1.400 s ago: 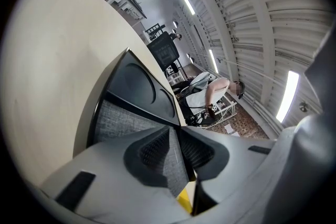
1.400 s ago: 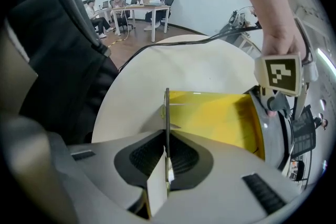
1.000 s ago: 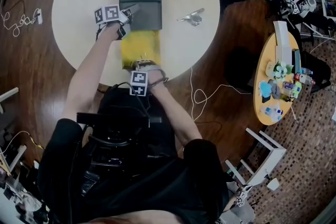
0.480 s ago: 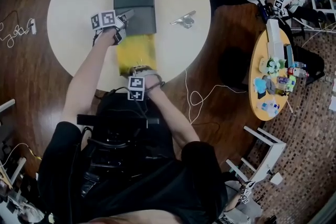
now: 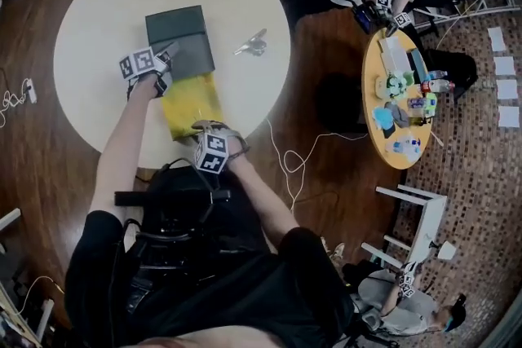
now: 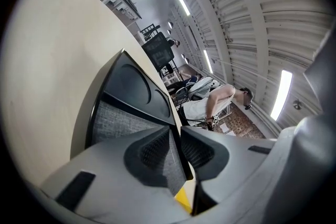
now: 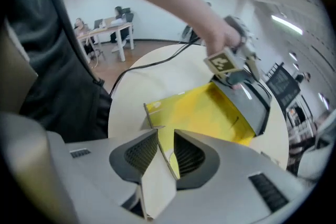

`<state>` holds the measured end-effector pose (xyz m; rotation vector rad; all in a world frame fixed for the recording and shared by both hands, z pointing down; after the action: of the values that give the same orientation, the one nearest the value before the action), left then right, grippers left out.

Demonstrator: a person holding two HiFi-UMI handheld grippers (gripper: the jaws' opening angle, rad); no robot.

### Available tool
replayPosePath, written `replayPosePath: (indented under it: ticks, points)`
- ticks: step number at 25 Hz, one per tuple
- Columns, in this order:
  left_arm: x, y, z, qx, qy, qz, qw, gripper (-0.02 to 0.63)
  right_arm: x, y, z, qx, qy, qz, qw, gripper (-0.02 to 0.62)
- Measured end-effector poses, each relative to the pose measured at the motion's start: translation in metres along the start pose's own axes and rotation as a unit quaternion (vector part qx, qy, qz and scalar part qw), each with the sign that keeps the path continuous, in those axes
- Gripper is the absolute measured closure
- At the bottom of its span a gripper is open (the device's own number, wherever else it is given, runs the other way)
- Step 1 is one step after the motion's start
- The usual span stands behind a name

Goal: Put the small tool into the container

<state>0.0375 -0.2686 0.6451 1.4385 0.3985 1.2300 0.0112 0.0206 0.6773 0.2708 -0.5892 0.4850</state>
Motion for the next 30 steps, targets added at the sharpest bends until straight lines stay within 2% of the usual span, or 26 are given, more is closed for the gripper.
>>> replayPosePath:
  ticks: [2, 3, 4, 5, 6, 7, 8, 10, 12, 13, 15, 17, 18, 19, 20, 23, 25, 30]
  points:
    - [-0.002, 0.001, -0.004, 0.007, -0.008, -0.007, 0.9999, 0.551, 0.006, -0.018, -0.018, 0.036, -0.033, 0.085, 0.995, 0.489]
    - [-0.002, 0.002, -0.004, 0.011, -0.014, -0.008, 0.9998, 0.551, 0.011, -0.029, -0.028, 0.059, -0.055, 0.133, 0.988, 0.489]
    - [-0.002, 0.003, -0.004, 0.014, -0.021, -0.005, 0.9997, 0.551, 0.020, -0.042, -0.038, 0.084, -0.080, 0.184, 0.976, 0.491]
    - [-0.003, 0.003, -0.004, 0.017, -0.029, 0.000, 0.9994, 0.551, 0.030, -0.055, -0.048, 0.111, -0.109, 0.238, 0.959, 0.491]
    - [-0.002, 0.003, -0.005, 0.021, -0.036, 0.008, 0.9991, 0.551, 0.041, -0.068, -0.059, 0.136, -0.143, 0.296, 0.935, 0.491]
    - [-0.001, 0.000, -0.007, 0.028, -0.041, 0.018, 0.9986, 0.551, 0.051, -0.081, -0.073, 0.156, -0.179, 0.355, 0.904, 0.491]
    - [0.003, -0.004, -0.011, 0.038, -0.043, 0.028, 0.9980, 0.551, 0.060, -0.093, -0.087, 0.172, -0.217, 0.412, 0.868, 0.491]
    - [0.015, -0.015, -0.024, 0.069, -0.040, 0.039, 0.9961, 0.552, 0.080, -0.114, -0.116, 0.196, -0.285, 0.509, 0.788, 0.492]
    - [0.027, -0.026, -0.041, 0.104, -0.045, 0.024, 0.9933, 0.555, 0.103, -0.133, -0.138, 0.216, -0.333, 0.578, 0.713, 0.494]
    - [0.030, -0.031, -0.050, 0.120, -0.053, 0.007, 0.9913, 0.555, 0.115, -0.142, -0.144, 0.225, -0.349, 0.604, 0.681, 0.494]
    - [0.036, -0.045, -0.065, 0.148, -0.073, -0.031, 0.9858, 0.555, 0.136, -0.161, -0.149, 0.238, -0.369, 0.640, 0.630, 0.494]
    - [0.040, -0.056, -0.078, 0.160, -0.088, -0.028, 0.9827, 0.555, 0.154, -0.180, -0.148, 0.246, -0.379, 0.664, 0.596, 0.494]
    - [0.043, -0.060, -0.086, 0.159, -0.095, -0.022, 0.9825, 0.555, 0.162, -0.189, -0.148, 0.248, -0.381, 0.670, 0.586, 0.494]
    - [0.048, -0.062, -0.093, 0.154, -0.101, -0.019, 0.9828, 0.555, 0.168, -0.198, -0.148, 0.251, -0.381, 0.672, 0.583, 0.494]
    - [0.054, -0.065, -0.099, 0.148, -0.108, -0.016, 0.9829, 0.555, 0.173, -0.207, -0.147, 0.253, -0.378, 0.670, 0.586, 0.494]
    - [0.066, -0.075, -0.115, 0.132, -0.130, -0.007, 0.9826, 0.557, 0.183, -0.235, -0.139, 0.256, -0.367, 0.657, 0.607, 0.494]
    - [0.075, -0.086, -0.121, 0.115, -0.141, 0.002, 0.9833, 0.557, 0.190, -0.255, -0.134, 0.249, -0.363, 0.656, 0.614, 0.493]
    - [0.096, -0.111, -0.134, 0.070, -0.175, 0.009, 0.9820, 0.557, 0.208, -0.304, -0.115, 0.220, -0.367, 0.673, 0.604, 0.454]
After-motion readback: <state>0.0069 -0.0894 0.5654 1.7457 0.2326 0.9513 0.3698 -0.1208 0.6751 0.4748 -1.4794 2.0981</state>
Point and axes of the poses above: the fingertips, and each gripper's own axes: z forward along the fingers, y to its left, x out of its underside, the point moved 2 cm from there along -z, backward along the fingers, and after that the axes turned 11 degrees about -y, right-handed, at the moved point
